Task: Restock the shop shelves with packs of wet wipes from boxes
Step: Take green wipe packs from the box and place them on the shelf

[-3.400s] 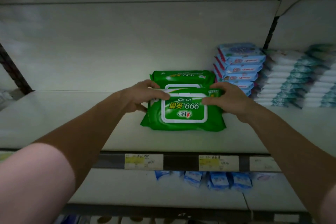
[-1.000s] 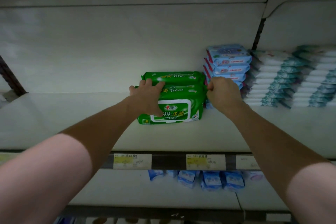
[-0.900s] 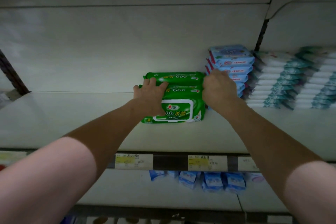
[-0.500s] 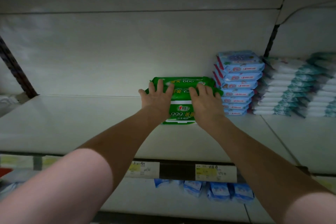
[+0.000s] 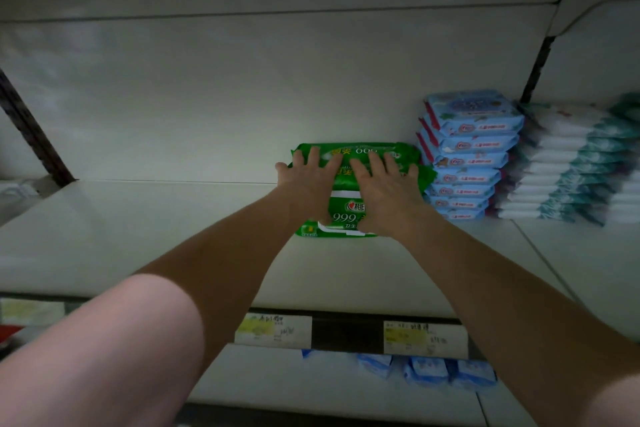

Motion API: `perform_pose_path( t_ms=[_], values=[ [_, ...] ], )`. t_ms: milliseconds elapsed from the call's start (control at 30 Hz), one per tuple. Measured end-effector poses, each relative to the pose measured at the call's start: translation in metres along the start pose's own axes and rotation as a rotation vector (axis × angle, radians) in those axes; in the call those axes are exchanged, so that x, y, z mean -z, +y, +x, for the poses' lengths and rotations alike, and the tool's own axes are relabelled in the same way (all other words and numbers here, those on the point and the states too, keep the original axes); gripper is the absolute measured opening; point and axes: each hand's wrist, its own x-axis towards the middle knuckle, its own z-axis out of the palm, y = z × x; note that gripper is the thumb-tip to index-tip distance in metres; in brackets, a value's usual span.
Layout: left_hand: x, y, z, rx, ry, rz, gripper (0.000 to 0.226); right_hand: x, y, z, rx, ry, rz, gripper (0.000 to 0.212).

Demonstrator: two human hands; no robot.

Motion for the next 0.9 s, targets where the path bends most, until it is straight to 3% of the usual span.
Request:
perform_pose_path(
  t_ms=[167,500,900],
  values=[
    [0.001,-0.001,0.003,-0.015,-0.032,-0.019,0.122,0.013,-0.006,0.006,-0.02,-0.099,-0.032,0.114],
    [-0.006,0.0,0.003,-0.009,0.008,-0.004,0.12,0.003,-0.01,0.006,-0.055,-0.02,0.03,0.111],
    [-0.002,0.001,-0.002,-0.012,0.001,0.014,0.118,0.005,-0.014,0.005,-0.092,-0.044,0.04,0.112]
  ],
)
